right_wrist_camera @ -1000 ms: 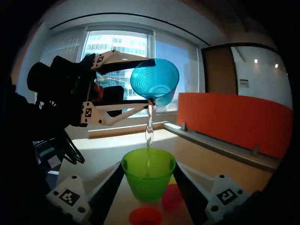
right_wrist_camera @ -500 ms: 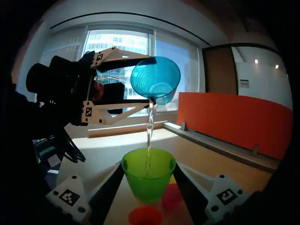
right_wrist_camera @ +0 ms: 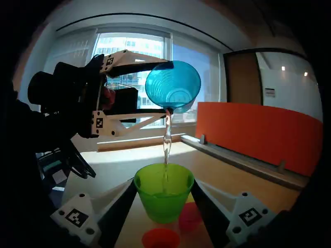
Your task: Pour water
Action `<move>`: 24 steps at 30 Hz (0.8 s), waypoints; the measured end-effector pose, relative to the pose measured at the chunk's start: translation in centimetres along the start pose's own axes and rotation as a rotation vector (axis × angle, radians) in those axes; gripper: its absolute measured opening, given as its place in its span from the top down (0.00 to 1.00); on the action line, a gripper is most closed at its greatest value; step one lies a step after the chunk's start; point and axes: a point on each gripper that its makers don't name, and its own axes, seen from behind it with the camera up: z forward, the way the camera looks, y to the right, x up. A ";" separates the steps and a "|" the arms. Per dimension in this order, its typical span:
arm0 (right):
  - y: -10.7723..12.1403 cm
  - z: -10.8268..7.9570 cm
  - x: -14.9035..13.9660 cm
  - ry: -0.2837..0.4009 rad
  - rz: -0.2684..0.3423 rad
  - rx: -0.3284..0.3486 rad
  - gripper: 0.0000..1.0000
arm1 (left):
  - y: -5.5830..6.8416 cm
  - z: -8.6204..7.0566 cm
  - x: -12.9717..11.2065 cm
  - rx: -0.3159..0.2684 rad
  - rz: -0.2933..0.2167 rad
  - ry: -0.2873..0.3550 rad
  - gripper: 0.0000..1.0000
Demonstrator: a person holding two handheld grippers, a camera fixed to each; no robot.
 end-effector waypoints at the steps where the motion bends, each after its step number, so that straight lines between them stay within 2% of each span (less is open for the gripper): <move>1: 0.0 0.0 0.0 0.000 0.000 -0.001 0.09 | 0.0 0.0 0.0 0.000 0.005 0.001 0.15; 12: 0.1 -0.1 0.1 0.001 -0.002 -0.001 0.10 | 0.0 0.3 0.2 -0.004 0.047 0.003 0.15; 24: 0.0 -0.1 0.2 0.004 -0.004 -0.001 0.10 | -0.6 0.6 0.3 -0.007 0.103 0.003 0.15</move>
